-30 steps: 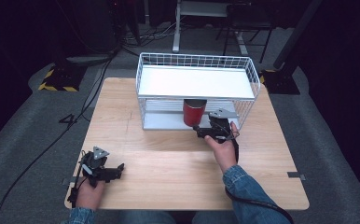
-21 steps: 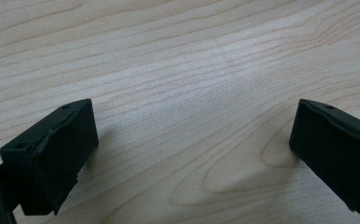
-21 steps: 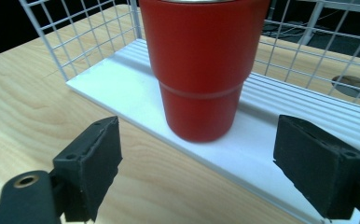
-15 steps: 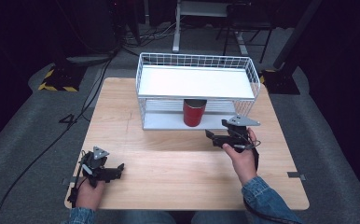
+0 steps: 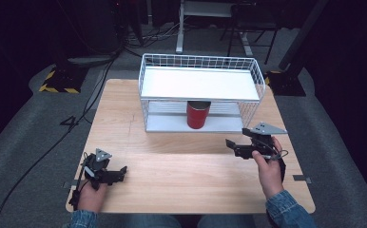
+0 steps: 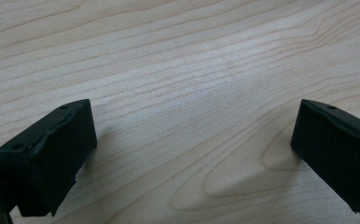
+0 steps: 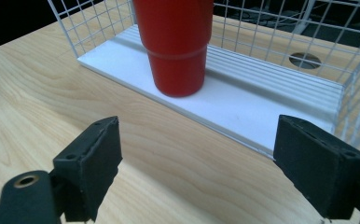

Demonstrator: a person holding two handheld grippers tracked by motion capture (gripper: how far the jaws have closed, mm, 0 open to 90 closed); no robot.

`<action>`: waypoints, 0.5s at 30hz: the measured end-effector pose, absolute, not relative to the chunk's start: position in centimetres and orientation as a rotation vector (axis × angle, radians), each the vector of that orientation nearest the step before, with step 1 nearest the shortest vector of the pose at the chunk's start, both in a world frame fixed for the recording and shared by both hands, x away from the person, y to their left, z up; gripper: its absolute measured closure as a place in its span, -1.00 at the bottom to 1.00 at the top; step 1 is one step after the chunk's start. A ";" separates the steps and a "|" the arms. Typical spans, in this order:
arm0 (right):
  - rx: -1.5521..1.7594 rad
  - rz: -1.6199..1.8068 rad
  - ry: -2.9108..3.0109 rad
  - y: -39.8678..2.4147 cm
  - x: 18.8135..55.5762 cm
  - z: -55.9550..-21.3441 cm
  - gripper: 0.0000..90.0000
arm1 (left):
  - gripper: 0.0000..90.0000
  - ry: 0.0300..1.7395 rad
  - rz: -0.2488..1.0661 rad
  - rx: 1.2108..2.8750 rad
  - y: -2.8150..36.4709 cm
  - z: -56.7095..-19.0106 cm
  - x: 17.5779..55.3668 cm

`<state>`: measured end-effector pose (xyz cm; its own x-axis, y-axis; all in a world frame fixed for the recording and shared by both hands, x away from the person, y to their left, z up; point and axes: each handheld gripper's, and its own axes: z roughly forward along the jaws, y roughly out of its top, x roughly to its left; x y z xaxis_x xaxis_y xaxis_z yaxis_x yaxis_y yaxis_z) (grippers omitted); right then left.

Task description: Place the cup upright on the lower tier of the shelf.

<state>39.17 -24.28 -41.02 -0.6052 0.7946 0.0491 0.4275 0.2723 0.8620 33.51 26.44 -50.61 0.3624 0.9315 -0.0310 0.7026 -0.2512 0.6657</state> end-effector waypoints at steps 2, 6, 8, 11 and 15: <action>1.111 1.262 2.160 -24.9 38.7 -40.9 -0.65 | -0.99 1.411 0.502 2.035 26.4 -50.6 33.5; 1.126 1.214 2.193 -26.2 37.9 -41.0 -0.65 | -0.99 1.411 0.502 2.035 26.4 -50.6 33.5; 1.123 1.185 2.216 -26.7 37.7 -41.1 -0.65 | -0.99 1.411 0.502 2.035 26.4 -50.6 33.5; 1.136 1.153 2.226 -27.4 37.2 -41.4 -0.65 | -0.99 1.411 0.502 2.035 26.4 -50.6 33.5; 1.163 1.142 2.225 -28.7 36.5 -41.9 -0.65 | -0.99 1.410 0.503 2.037 26.4 -50.6 33.5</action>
